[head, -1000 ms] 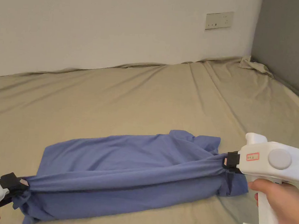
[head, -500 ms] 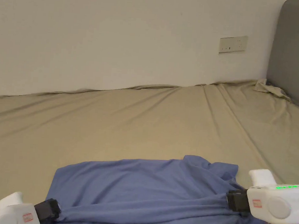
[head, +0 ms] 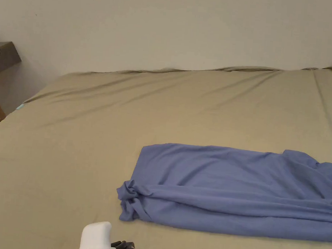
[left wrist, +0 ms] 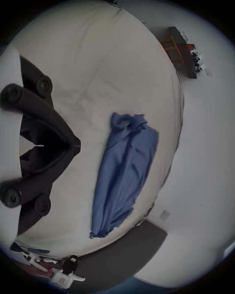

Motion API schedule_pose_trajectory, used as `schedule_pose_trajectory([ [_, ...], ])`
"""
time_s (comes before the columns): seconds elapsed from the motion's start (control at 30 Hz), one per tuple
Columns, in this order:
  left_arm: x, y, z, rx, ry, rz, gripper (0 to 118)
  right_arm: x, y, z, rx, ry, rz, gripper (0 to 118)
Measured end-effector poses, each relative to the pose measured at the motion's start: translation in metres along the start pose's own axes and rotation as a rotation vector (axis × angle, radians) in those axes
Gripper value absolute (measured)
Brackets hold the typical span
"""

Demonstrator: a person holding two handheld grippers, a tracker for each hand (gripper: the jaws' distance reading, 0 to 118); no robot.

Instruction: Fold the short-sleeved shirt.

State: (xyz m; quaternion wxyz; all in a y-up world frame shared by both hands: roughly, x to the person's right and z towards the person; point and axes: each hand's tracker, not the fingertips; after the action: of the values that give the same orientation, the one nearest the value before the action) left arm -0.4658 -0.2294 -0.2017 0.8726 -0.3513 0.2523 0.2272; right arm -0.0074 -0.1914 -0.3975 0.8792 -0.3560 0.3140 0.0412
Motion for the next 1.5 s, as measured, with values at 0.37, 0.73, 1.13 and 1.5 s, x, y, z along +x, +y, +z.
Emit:
schedule_pose_trajectory([
  [0.37, -0.006, 0.075, -0.111, -0.105, 0.249, -0.143, 118, -0.017, 0.006, 0.003, -0.022, 0.087, 0.042, 2],
  [0.73, 0.009, 0.097, -0.152, -0.152, 0.152, -0.155, 87, 0.01, 0.014, -0.03, -0.126, -0.002, 0.068, 2],
  [1.13, 0.028, 0.101, -0.081, -0.054, -0.031, -0.096, 11, 0.075, 0.101, -0.145, -0.056, -0.036, 0.057, 118],
  [1.5, 0.012, 0.102, -0.092, -0.093, -0.038, -0.062, 11, 0.078, 0.098, -0.22, -0.22, -0.16, 0.015, 90],
])
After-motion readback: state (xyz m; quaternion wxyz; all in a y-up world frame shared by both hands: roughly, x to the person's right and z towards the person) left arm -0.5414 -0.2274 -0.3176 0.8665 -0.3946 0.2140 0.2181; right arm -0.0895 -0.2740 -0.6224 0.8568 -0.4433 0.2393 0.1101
